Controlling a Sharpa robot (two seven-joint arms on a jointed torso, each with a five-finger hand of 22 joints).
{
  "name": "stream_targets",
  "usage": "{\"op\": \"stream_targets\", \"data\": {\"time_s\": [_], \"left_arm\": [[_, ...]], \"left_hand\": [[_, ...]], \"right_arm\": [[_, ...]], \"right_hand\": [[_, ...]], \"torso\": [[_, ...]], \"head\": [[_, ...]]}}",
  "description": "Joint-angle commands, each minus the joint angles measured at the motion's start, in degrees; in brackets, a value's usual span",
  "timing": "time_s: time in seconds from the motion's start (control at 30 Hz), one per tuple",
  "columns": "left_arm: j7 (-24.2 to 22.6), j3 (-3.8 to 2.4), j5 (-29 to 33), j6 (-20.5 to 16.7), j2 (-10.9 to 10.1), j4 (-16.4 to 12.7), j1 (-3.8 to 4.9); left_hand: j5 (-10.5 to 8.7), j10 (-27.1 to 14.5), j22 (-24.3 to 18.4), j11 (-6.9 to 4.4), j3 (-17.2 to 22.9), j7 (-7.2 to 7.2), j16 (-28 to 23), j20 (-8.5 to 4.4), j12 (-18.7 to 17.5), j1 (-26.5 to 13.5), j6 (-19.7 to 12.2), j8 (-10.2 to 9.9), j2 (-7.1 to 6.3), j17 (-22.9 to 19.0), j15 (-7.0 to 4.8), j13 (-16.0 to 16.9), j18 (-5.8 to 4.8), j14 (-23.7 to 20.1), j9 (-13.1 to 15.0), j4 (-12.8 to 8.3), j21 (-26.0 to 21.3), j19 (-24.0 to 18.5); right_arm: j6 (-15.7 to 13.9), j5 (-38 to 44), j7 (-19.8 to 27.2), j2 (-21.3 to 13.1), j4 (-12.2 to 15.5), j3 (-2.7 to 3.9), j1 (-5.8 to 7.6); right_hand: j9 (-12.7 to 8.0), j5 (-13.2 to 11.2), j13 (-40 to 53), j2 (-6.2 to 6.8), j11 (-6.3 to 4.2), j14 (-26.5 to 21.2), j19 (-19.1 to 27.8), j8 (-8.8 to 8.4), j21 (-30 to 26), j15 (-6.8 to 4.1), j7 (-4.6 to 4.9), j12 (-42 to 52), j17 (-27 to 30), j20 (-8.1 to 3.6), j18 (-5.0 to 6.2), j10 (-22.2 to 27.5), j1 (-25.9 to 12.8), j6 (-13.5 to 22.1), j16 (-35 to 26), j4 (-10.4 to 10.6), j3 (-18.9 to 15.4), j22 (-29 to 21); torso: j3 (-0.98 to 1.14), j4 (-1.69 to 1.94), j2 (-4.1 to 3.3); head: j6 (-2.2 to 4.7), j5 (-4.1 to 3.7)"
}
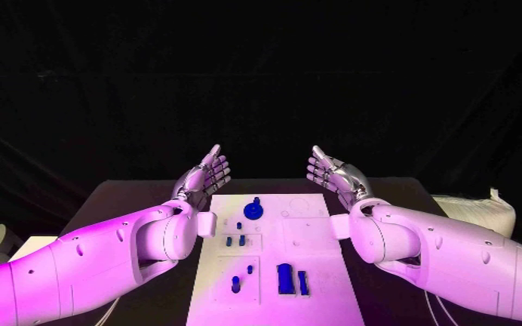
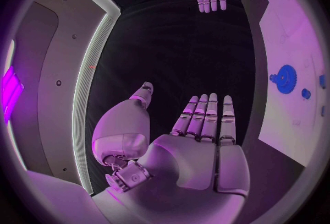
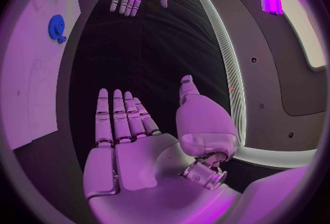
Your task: Assemble the parts on the task board
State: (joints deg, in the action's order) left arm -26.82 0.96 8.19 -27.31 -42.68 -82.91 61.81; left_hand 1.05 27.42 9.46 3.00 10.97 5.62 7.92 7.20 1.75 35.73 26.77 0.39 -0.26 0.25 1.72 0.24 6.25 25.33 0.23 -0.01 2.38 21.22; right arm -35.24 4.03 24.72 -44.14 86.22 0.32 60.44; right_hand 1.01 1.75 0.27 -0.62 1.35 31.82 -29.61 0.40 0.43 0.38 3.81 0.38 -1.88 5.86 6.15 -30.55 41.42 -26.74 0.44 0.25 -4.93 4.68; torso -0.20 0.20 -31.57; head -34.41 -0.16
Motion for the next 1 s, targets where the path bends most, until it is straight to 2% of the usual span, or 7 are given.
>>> {"op": "stream_targets", "data": {"time_s": [0.03,0.1,0.13,0.17,0.2,0.23,1.0], "left_arm": [[-2.2,-0.33,-5.5,-10.6,-0.7,-2.7,-0.63],[-2.4,-0.49,-6.2,-12.3,-1.0,-3.9,-0.90],[-2.6,-0.63,-6.8,-13.6,-1.3,-4.8,-1.13],[-2.7,-0.72,-7.2,-14.5,-1.5,-5.4,-1.26],[-2.8,-0.79,-7.5,-15.1,-1.7,-5.9,-1.37],[-2.8,-0.84,-7.7,-15.7,-1.8,-6.3,-1.46],[-3.0,-0.96,-8.2,-16.8,-2.0,-7.0,-1.65]], "left_hand": [[-1.05,-8.8,-3.0,-3.00,-3.5,-5.62,-2.5,-2.29,-1.7,-11.4,-8.5,-0.4,0.26,-0.2,-1.72,-0.2,-1.88,-8.1,-0.2,0.0,-2.4,-6.8],[-1.05,-9.7,-3.4,-3.00,-3.9,-5.62,-2.8,-2.54,-1.7,-12.7,-9.5,-0.4,0.26,-0.2,-1.72,-0.2,-1.88,-9.0,-0.2,0.0,-2.4,-7.6],[-1.05,-10.9,-3.8,-3.00,-4.4,-5.62,-3.2,-2.85,-1.7,-14.2,-10.6,-0.4,0.26,-0.2,-1.72,-0.2,-6.25,-10.1,-0.2,0.0,-2.4,-8.4],[-1.05,-11.3,-3.9,-3.00,-4.5,-5.62,-3.3,-2.96,-1.7,-14.8,-11.1,-0.4,0.26,-0.2,-1.72,-0.2,-6.25,-10.5,-0.2,0.0,-2.4,-8.8],[-1.05,-12.0,-4.1,-3.00,-4.8,-5.62,-3.5,-3.14,-1.7,-15.6,-11.7,-0.4,0.26,-0.2,-1.72,-0.2,-6.25,-11.1,-0.2,0.0,-2.4,-9.3],[-1.05,-12.6,-4.4,-3.00,-5.0,-5.62,-3.6,-7.20,-1.7,-16.4,-12.3,-0.4,0.26,-0.2,-1.72,-0.2,-6.25,-11.7,-0.2,0.0,-2.4,-9.8],[-1.05,-21.8,-9.5,-3.00,-11.0,-5.62,-7.9,-7.20,-1.7,-28.4,-21.3,-0.4,0.26,-0.2,-1.72,-0.2,-6.25,-20.1,-0.2,0.0,-2.4,-16.6]], "right_arm": [[-7.5,-3.5,4.5,-0.4,2.3,-0.17,-0.19],[-8.2,-3.8,4.8,-0.5,3.0,-0.25,-0.24],[-8.7,-3.9,5.0,-0.5,3.5,-0.29,-0.27],[-8.8,-4.0,5.1,-0.5,3.7,-0.31,-0.28],[-8.9,-4.0,5.1,-0.6,3.7,-0.32,-0.28],[-8.9,-4.0,5.1,-0.6,3.7,-0.32,-0.28],[-8.9,-4.0,5.1,-0.6,3.7,-0.32,-0.28]], "right_hand": [[-1.0,-1.7,-0.3,0.62,-1.35,-10.1,9.4,-0.40,-0.4,-0.38,-3.81,-0.4,1.9,-5.86,-1.84,9.8,-13.2,8.5,-0.4,-0.3,4.9,-4.7],[-1.0,-1.7,-0.3,0.62,-1.35,-11.3,10.5,-0.40,-0.4,-0.38,-3.81,-0.4,1.9,-5.86,-1.84,10.9,-14.7,9.5,-0.4,-0.3,4.9,-4.7],[-1.0,-1.7,-0.3,0.62,-1.35,-12.6,11.7,-0.40,-0.4,-0.38,-3.81,-0.4,1.9,-5.86,-1.84,12.1,-16.4,10.6,-0.4,-0.3,4.9,-4.7],[-1.0,-1.7,-0.3,0.62,-1.35,-13.2,12.2,-0.40,-0.4,-0.38,-3.81,-0.4,1.9,-5.86,-6.15,12.7,-17.2,11.1,-0.4,-0.3,4.9,-4.7],[-1.0,-1.7,-0.3,0.62,-1.35,-13.9,12.9,-0.40,-0.4,-0.38,-3.81,-0.4,1.9,-5.86,-6.15,13.4,-18.1,11.7,-0.4,-0.3,4.9,-4.7],[-1.0,-1.7,-0.3,0.62,-1.35,-14.6,13.6,-0.40,-0.4,-0.38,-3.81,-0.4,1.9,-5.86,-6.15,14.0,-19.0,12.3,-0.4,-0.3,4.9,-4.7],[-1.0,-1.7,-0.3,0.62,-1.35,-25.3,23.5,-0.40,-0.4,-0.38,-3.81,-0.4,1.9,-5.86,-6.15,24.3,-32.8,21.2,-0.4,-0.3,4.9,-4.7]], "torso": [[0.20,-0.20,0.39],[0.20,-0.20,0.39],[0.20,-0.20,0.39],[0.20,-0.20,0.39],[0.20,-0.20,0.39],[0.20,-0.20,0.39],[0.20,-0.20,0.39]], "head": [[0.04,0.16],[0.04,0.16],[0.04,0.16],[0.04,0.16],[0.04,0.16],[0.04,0.16],[0.04,0.16]]}}
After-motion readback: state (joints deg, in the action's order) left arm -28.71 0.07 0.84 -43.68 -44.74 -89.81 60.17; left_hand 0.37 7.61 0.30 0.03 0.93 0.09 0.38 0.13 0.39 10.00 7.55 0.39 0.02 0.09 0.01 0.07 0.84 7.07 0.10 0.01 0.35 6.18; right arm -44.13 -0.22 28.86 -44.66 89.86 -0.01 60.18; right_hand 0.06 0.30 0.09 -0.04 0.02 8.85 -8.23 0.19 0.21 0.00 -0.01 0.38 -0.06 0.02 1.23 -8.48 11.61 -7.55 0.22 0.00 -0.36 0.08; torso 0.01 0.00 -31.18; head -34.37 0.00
